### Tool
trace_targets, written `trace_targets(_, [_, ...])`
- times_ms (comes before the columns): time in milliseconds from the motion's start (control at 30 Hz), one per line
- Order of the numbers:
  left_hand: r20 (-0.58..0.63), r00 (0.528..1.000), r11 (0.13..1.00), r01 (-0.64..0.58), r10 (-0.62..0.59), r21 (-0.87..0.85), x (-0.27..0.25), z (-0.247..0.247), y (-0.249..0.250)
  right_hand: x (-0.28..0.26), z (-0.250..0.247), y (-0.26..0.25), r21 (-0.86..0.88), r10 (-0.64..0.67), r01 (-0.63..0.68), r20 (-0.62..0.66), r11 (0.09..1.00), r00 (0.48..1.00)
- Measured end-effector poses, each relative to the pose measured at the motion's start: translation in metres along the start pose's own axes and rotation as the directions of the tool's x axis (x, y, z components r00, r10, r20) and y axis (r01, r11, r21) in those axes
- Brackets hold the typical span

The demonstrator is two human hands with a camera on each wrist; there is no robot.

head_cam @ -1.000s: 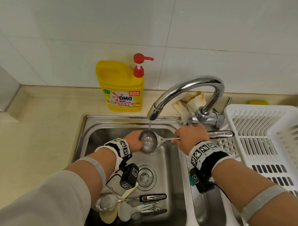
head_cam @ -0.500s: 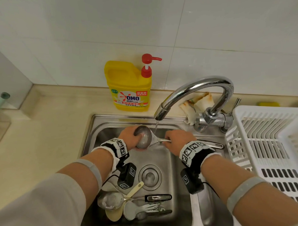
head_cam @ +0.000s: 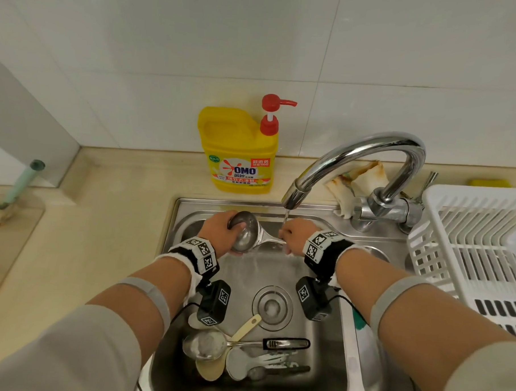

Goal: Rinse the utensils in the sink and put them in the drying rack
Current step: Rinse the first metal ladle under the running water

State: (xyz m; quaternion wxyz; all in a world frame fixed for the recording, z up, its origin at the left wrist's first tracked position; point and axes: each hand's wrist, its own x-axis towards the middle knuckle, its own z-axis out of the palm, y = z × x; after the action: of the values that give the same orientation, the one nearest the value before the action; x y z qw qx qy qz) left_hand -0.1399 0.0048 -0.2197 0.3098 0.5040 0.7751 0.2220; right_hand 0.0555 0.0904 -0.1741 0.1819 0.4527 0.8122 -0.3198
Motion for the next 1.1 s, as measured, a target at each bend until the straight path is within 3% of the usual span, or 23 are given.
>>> trace_targets(200, [0.002,1.0,0.999,0.004,-0.004,-0.042,-0.002,0.003,0.0,-0.009,0.006,-0.001,-0.098,-0.075,0.074,-0.012,0.992,0.997])
trace_targets(333, [0.053,0.998,0.996,-0.028,0.033,-0.083,-0.004,0.013,0.011,-0.003,0.014,-0.006,0.103,-0.119,0.126,-0.07,0.987,0.99])
trace_targets(533, [0.085,0.993,0.988,-0.072,0.084,-0.136,-0.007,0.023,0.027,-0.003,0.009,0.006,0.138,-0.086,0.107,-0.15,0.985,0.985])
trace_targets(733, [0.076,0.994,0.993,-0.078,0.085,-0.089,-0.001,0.027,0.033,-0.004,0.006,0.012,0.19,-0.03,0.041,-0.061,0.981,0.998])
trace_targets(833, [0.069,0.995,0.993,-0.067,0.074,-0.093,-0.002,0.028,0.031,-0.003,0.004,0.014,0.135,-0.017,0.015,0.011,0.991,1.0])
trace_targets(1100, [0.025,1.0,0.985,0.012,-0.008,-0.172,-0.004,0.024,0.021,-0.003,0.003,0.022,0.02,0.015,-0.015,0.033,1.0,0.999])
